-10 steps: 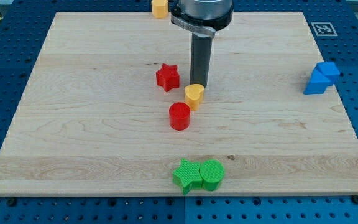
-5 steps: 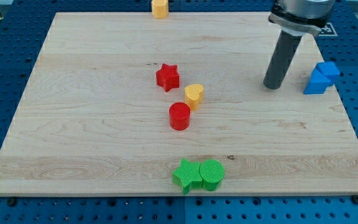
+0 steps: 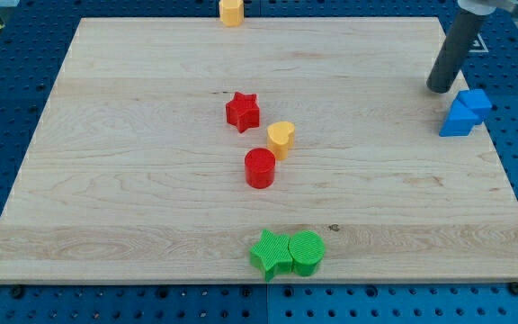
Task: Move blue cube to the right of yellow heart
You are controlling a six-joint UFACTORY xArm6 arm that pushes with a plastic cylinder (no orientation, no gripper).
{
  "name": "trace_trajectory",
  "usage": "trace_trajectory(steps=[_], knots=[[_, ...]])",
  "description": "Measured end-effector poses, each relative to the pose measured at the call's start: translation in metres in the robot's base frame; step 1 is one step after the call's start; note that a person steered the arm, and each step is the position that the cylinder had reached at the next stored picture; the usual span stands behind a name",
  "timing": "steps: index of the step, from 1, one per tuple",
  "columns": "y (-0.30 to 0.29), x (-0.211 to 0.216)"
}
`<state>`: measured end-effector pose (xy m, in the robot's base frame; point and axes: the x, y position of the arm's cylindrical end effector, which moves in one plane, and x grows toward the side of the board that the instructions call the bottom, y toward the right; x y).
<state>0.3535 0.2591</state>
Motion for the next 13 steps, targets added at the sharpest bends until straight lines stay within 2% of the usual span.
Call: trace_trajectory(steps=[4,6,8,13], knots=[[0.055,0.0],[0.054,0.014],[0.04,0.043],[-0.017,0.044]])
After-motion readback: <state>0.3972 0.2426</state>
